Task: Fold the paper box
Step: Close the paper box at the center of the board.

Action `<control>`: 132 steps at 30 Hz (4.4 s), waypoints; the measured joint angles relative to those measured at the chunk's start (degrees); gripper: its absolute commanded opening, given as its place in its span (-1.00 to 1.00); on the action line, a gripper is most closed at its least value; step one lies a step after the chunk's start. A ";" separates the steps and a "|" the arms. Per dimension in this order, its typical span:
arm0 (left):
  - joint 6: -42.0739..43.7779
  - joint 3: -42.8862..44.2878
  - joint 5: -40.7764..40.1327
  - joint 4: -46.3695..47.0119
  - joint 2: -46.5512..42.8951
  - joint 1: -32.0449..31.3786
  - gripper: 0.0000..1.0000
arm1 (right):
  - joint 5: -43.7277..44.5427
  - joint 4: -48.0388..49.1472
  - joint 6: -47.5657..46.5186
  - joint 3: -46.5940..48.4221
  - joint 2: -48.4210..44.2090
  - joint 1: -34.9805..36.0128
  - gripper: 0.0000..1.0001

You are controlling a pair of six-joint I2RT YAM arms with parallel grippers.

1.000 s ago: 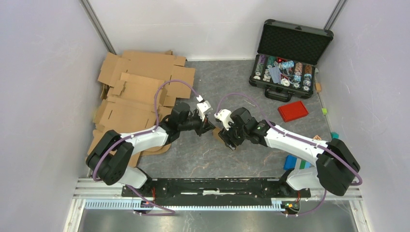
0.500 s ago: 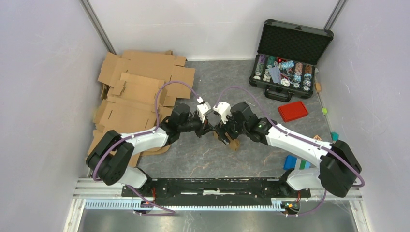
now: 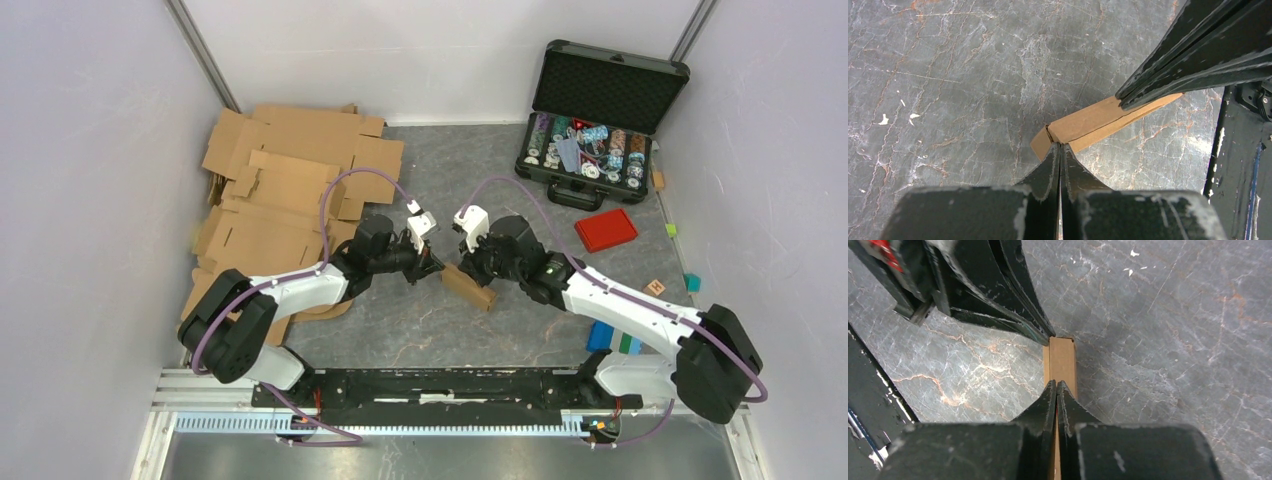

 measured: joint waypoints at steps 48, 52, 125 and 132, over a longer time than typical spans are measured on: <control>-16.35 0.68 -2.62 -0.57 0.28 4.04 -0.04 | -0.52 11.13 1.27 -8.57 1.84 -0.63 -1.00; -16.63 0.90 -2.29 -0.17 1.33 4.04 -0.02 | -0.79 11.15 1.20 -8.50 2.12 -0.70 -1.00; -19.06 -2.62 -4.20 12.17 5.20 3.13 -0.29 | 7.13 -2.78 1.73 -14.05 -14.34 -1.49 -1.00; -19.06 -2.62 -4.24 12.17 5.20 3.13 -0.29 | 7.13 -9.77 0.55 -7.37 -13.84 -1.49 -1.00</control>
